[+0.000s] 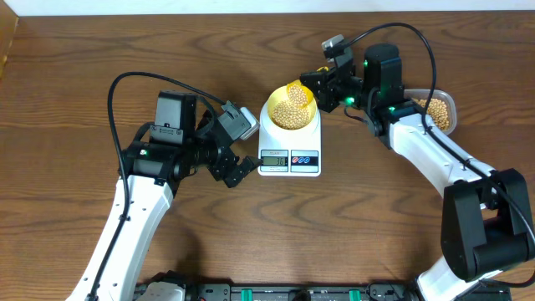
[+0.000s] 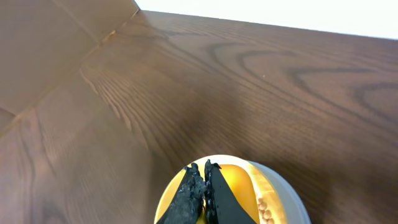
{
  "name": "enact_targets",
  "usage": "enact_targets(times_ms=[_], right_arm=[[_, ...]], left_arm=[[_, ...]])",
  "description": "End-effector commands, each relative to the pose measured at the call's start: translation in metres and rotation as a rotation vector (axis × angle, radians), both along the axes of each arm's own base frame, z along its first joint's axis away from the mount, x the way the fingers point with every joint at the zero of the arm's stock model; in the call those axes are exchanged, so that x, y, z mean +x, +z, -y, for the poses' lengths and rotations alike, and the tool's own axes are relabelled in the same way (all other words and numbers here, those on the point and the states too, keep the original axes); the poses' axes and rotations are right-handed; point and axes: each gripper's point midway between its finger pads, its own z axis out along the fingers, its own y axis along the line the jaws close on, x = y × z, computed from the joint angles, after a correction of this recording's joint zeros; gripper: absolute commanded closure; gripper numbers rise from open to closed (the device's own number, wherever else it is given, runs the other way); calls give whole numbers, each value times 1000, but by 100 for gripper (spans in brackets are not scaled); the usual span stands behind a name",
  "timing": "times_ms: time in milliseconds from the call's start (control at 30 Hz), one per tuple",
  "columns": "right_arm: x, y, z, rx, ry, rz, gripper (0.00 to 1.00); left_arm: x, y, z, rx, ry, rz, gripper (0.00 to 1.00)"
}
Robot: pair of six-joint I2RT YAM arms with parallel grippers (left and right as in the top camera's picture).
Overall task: Scoop item into bowl and weigh 50g on scale
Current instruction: 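Tilt the scoop to pour soybeans into the yellow bowl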
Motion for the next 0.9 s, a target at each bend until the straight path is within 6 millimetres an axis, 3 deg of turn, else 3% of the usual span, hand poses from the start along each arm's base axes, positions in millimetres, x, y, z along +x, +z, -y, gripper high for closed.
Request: enact_targets(times_ms=[0, 300, 867], right_arm=[[-4, -5, -8, -48, 54, 65, 99], [-11, -5, -18, -104, 125, 159, 99], [-12, -5, -19, -87, 115, 131, 99]], left_arm=[[-2, -4, 0, -2, -12, -10, 2], [-2, -4, 0, -2, -12, -10, 2], [-2, -4, 0, -2, -13, -10, 2]])
